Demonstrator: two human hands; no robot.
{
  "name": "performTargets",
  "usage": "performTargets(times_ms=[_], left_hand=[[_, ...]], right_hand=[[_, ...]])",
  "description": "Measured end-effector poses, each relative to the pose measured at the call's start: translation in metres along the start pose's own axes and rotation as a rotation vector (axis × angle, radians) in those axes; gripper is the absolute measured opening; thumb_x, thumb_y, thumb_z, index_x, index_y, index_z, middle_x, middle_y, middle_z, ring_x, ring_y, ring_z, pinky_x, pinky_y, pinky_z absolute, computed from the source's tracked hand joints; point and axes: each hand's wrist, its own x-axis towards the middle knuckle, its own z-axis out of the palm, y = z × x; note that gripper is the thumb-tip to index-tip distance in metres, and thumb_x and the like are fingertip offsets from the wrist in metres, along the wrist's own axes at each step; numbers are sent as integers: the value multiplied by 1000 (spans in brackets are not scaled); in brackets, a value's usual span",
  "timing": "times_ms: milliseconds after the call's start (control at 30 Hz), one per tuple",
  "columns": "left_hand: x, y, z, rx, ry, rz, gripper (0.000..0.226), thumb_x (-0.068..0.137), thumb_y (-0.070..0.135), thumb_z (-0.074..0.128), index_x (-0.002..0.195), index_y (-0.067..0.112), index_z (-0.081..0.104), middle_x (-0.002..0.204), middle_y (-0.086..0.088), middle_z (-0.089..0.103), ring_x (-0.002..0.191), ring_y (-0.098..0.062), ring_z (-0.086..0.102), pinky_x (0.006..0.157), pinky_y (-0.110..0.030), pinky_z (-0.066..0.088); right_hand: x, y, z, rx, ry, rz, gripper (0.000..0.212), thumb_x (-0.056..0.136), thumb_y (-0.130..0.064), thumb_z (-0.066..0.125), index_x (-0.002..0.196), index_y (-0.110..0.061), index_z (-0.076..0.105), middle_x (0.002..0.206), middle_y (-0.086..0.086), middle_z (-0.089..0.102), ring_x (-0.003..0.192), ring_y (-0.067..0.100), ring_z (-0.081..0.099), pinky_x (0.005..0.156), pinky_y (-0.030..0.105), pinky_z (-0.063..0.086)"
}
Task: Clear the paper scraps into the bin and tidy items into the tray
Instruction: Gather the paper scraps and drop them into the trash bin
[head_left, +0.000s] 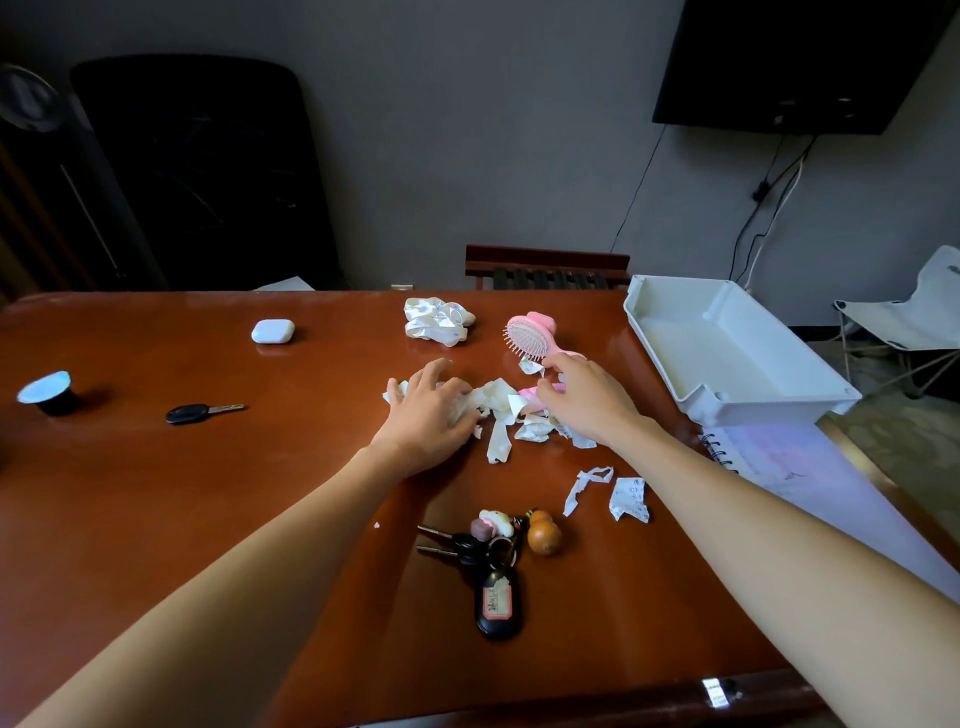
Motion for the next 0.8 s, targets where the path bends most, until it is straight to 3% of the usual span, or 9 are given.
performTargets(times_ms=[100,267,400,500,667,800], left_hand=[[-6,-3,2,-44,104,-9,31,96,38,54,121,20,60,144,-5,38,131,-29,38,117,-59,14],[-9,-4,3,-71,153,-46,24,92,31,57,111,16,59,131,-3,45,118,-28,43,111,-44,31],[-10,-2,2,-82,201,-65,13,90,26,56,97,15,55,113,-2,49,103,-23,47,95,-36,42],[-12,-2,0,-114,221,-98,9,90,21,55,90,14,49,107,-1,47,94,-18,44,83,-32,45],[-20,-11,-8,-150,189,-105,10,91,15,57,89,14,47,107,0,48,95,-16,46,83,-30,47],[-31,-18,-12,-177,185,-105,17,90,11,58,83,18,44,104,0,51,92,-17,51,80,-34,51]], right_hand=[[5,-6,3,2,-29,-26,46,98,-41,44,143,-30,43,146,-1,46,116,13,57,85,37,57],[10,-13,8,16,-73,-53,48,97,-43,44,143,-34,44,149,-3,44,118,15,57,88,36,57],[10,-19,12,34,-147,-124,46,98,-41,42,142,-28,49,147,-4,47,122,14,54,99,36,50],[10,-26,13,17,-180,-191,43,99,-41,41,138,-26,53,144,-5,51,123,14,54,100,36,49],[3,-40,15,-84,-202,-301,41,101,-41,41,135,-25,56,142,-8,53,127,14,51,101,32,44],[-6,-43,19,-90,-223,-346,42,101,-40,38,135,-24,56,142,-8,52,129,17,48,107,36,41]])
